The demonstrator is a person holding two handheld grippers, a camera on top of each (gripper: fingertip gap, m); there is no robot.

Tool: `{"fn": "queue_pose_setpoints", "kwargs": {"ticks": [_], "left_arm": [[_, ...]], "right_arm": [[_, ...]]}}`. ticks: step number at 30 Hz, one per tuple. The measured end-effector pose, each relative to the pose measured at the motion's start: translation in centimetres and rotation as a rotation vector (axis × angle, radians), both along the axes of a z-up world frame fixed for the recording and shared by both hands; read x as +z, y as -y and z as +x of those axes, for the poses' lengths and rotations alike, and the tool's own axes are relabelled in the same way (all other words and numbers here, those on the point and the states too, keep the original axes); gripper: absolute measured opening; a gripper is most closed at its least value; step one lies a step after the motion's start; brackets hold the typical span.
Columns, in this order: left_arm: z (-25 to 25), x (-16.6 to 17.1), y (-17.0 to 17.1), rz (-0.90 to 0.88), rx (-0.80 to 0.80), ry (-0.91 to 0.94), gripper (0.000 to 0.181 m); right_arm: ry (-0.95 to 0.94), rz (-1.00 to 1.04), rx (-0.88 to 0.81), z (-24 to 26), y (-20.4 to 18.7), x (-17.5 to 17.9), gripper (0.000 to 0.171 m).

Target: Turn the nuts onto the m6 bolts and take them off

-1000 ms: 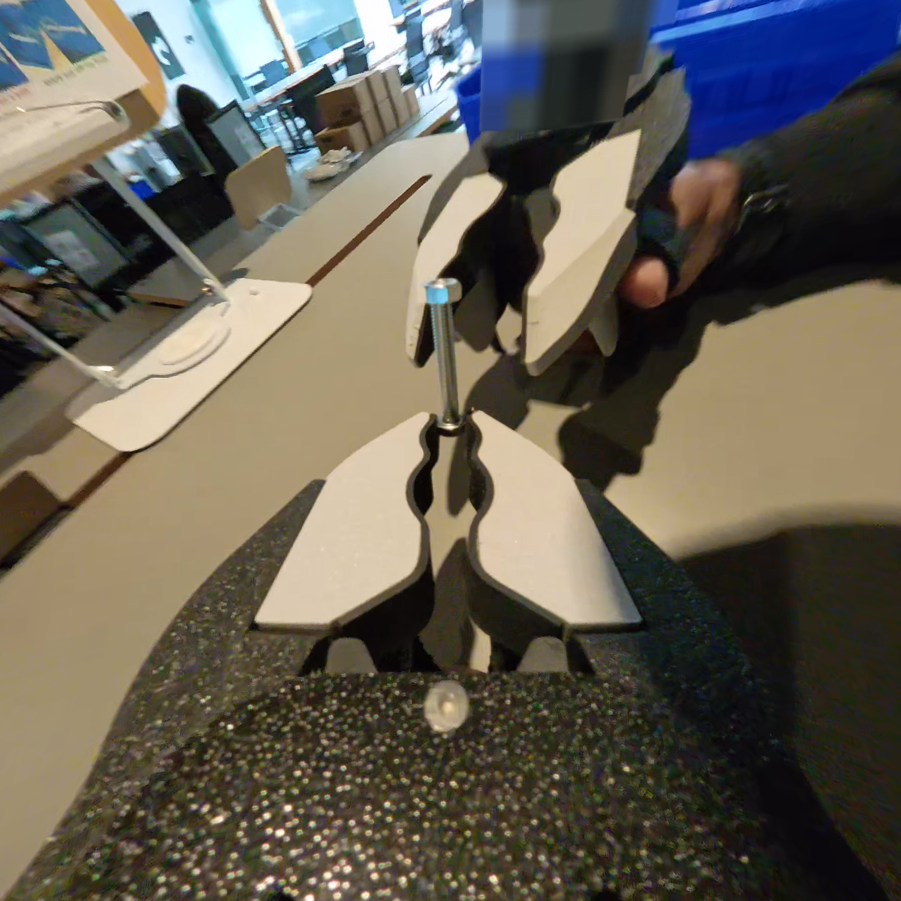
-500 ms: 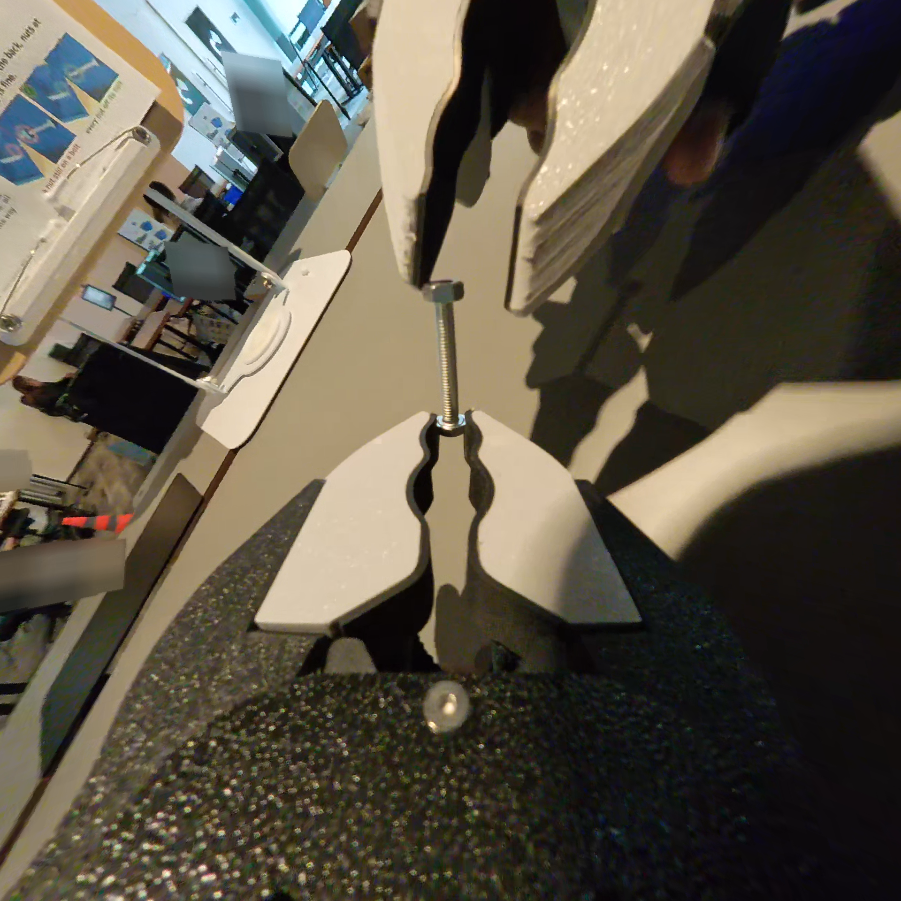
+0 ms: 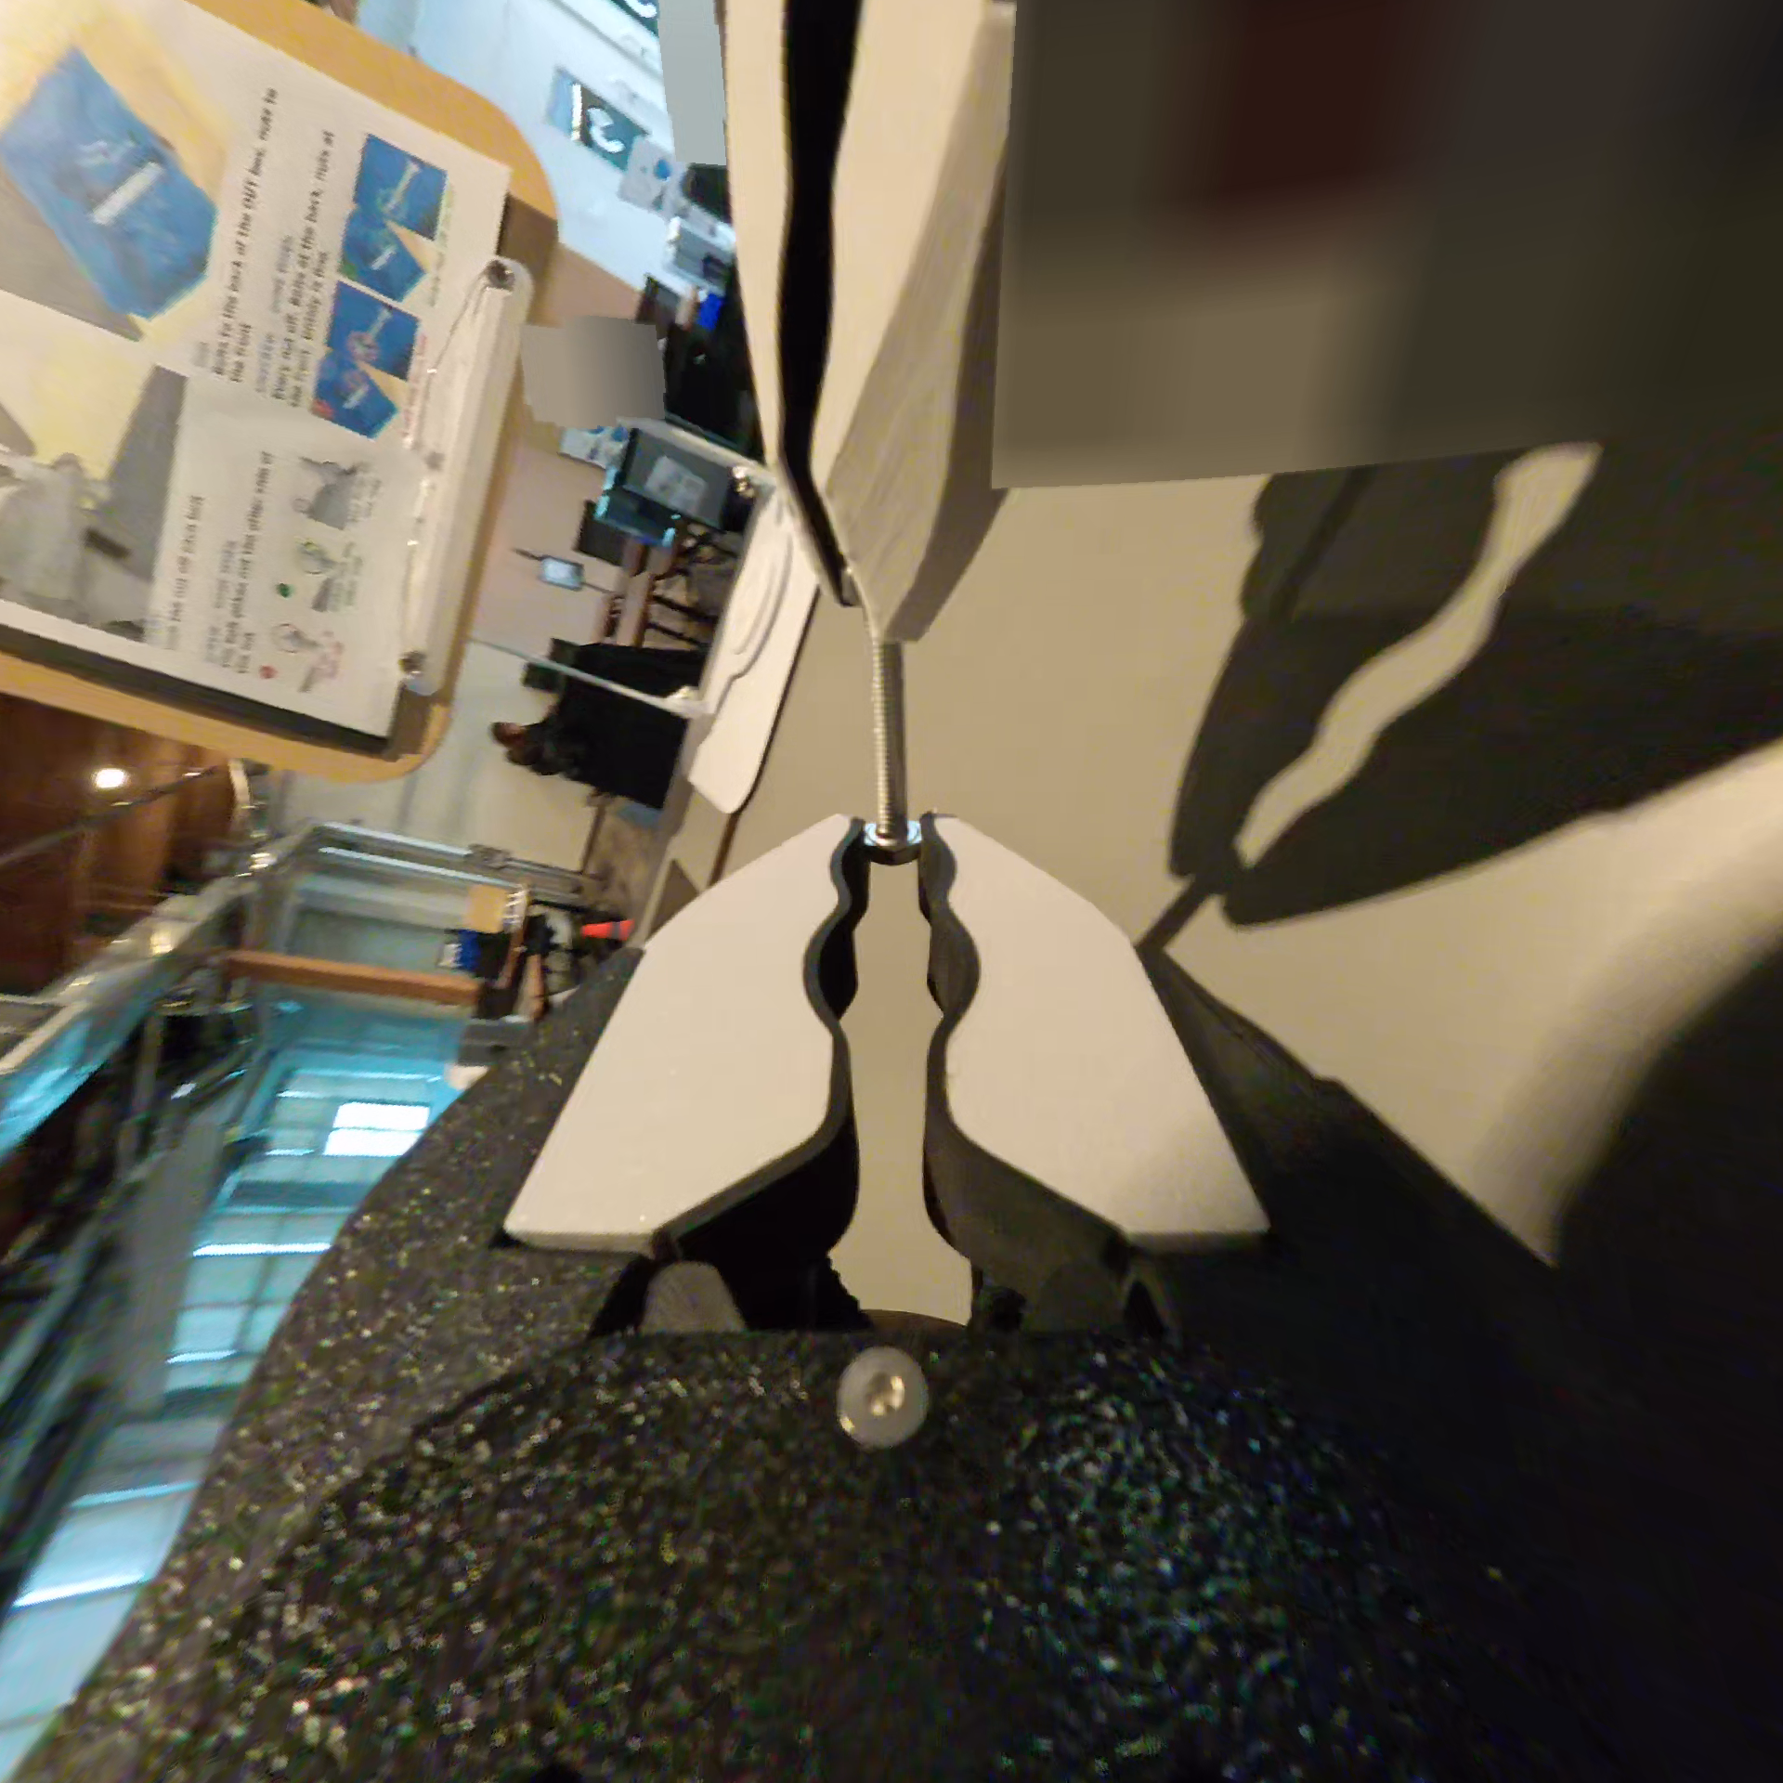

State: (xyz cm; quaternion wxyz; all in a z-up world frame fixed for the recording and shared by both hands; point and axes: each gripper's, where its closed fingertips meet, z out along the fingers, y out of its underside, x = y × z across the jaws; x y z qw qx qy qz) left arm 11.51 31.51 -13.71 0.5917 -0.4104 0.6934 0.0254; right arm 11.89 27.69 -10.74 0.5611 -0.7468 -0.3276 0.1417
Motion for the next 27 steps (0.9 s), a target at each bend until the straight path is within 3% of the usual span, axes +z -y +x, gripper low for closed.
{"fn": "queue_pose_setpoints", "kwargs": {"ticks": [5, 6, 8, 11, 16, 21, 24, 27], "left_arm": [[0.2, 0.0, 0.0, 0.028, 0.016, -0.003, 0.010], [0.3, -0.1, 0.1, 0.008, 0.007, -0.001, 0.010], [0.4, -0.4, 0.4, -0.031, -0.009, -0.017, 0.010], [0.3, -1.2, 0.6, -0.076, -0.030, -0.058, 0.010], [0.1, -1.6, 0.9, -0.065, -0.055, -0.109, 0.010], [0.1, -1.9, 1.2, -0.043, -0.075, -0.140, 0.010], [-0.1, -1.7, 0.7, 0.006, -0.051, -0.147, 0.010], [-0.2, -1.6, 0.3, 0.058, -0.028, -0.156, 0.010]], "right_arm": [[-0.206, -0.112, -0.049, 0.3, 0.0, -0.1, 0.010], [-0.202, -0.108, -0.021, 0.1, 0.2, -0.1, 0.012], [-0.148, -0.084, 0.014, 0.3, 0.4, -0.2, 0.032], [0.026, -0.004, 0.039, 0.8, 0.5, -0.7, 0.040], [0.274, 0.107, 0.097, 0.6, 1.1, -1.8, 0.029], [0.333, 0.122, 0.089, 0.3, 1.1, -2.3, 0.011], [0.251, 0.036, 0.039, 0.3, 0.8, -2.4, 0.011], [-0.016, -0.169, -0.032, 0.2, 0.4, -2.4, 0.011]]}}
